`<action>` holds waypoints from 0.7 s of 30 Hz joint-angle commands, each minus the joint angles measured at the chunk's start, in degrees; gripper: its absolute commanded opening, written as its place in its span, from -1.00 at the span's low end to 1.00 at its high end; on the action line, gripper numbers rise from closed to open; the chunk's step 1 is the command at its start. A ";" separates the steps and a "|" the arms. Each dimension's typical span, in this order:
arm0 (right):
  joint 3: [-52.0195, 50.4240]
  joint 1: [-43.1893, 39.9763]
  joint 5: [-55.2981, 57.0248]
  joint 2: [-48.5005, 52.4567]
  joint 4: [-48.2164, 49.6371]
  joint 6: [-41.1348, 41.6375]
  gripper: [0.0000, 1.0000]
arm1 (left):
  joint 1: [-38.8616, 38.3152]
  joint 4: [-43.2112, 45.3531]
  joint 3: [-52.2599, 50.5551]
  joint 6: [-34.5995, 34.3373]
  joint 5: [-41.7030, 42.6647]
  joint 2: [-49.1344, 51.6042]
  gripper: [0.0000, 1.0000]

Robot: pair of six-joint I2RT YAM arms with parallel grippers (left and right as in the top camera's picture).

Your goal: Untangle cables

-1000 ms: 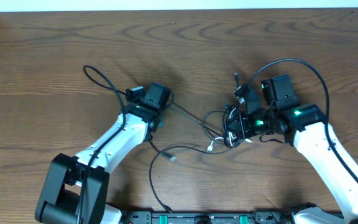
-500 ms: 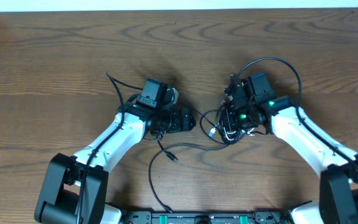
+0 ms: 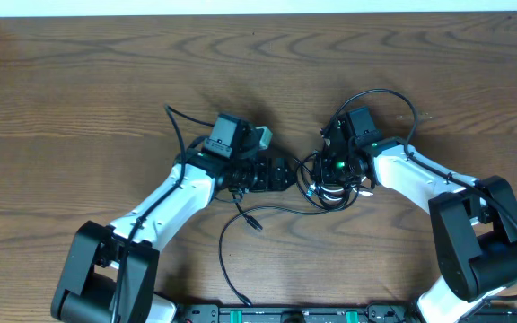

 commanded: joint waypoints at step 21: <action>-0.20 -8.37 -0.70 -16.76 -15.32 -4.17 -0.25 | -1.70 2.40 -0.17 -5.90 -4.87 0.33 0.75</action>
